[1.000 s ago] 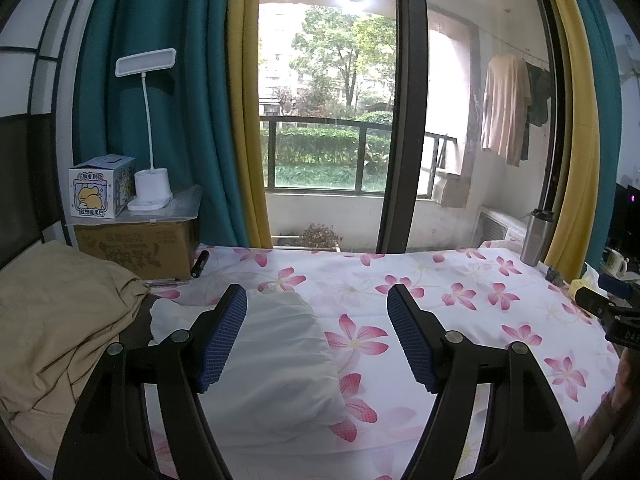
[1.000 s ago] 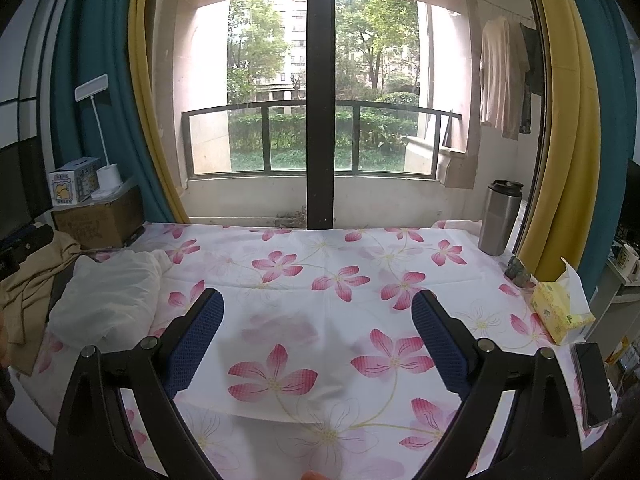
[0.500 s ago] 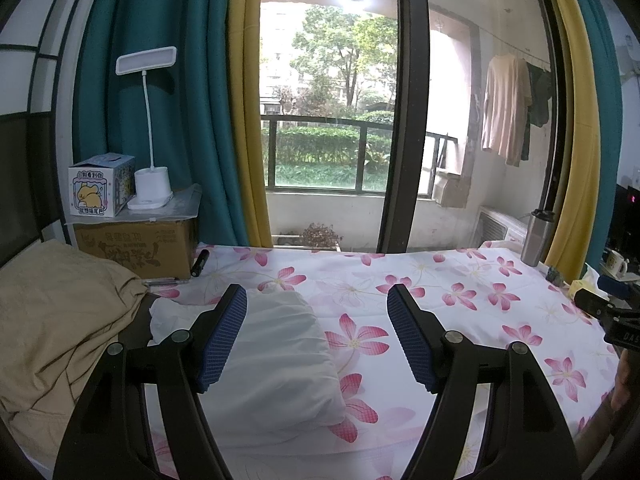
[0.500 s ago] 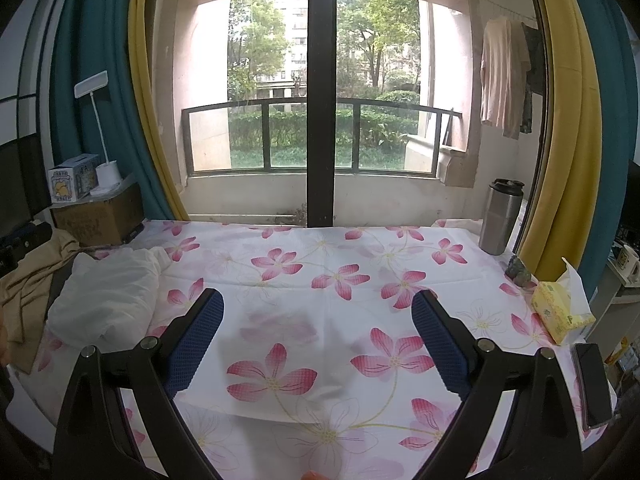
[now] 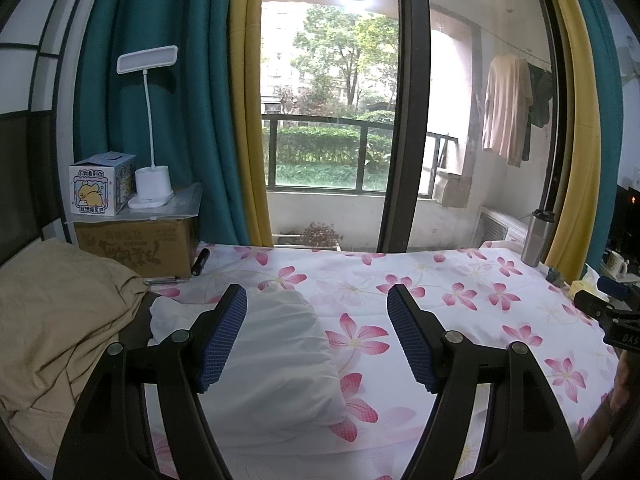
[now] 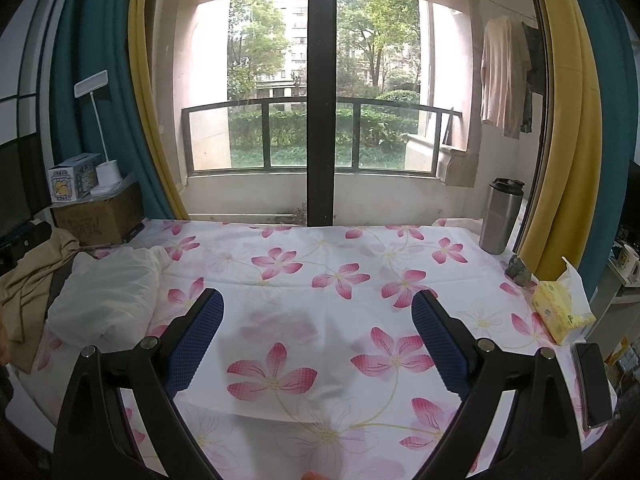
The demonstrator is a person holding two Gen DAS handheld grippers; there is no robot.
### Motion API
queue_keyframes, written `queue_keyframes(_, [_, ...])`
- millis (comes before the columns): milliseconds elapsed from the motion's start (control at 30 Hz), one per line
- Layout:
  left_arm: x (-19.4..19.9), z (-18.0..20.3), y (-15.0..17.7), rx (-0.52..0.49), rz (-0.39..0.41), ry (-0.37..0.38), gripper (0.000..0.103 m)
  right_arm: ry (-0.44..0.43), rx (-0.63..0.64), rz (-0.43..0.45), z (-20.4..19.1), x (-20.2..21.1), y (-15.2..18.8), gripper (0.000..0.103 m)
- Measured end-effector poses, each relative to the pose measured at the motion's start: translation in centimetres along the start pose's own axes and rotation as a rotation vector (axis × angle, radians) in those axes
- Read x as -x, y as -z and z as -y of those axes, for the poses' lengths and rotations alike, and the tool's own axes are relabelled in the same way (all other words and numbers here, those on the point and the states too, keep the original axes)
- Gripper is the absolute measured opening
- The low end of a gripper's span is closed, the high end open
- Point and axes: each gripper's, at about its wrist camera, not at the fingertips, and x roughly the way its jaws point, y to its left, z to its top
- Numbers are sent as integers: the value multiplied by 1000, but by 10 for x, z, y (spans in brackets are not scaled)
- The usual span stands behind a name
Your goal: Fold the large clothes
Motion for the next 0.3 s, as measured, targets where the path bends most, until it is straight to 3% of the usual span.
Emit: queue_keyframes(300, [0, -1, 1, -2, -3, -1, 76, 0, 1, 0, 0, 0, 0, 94])
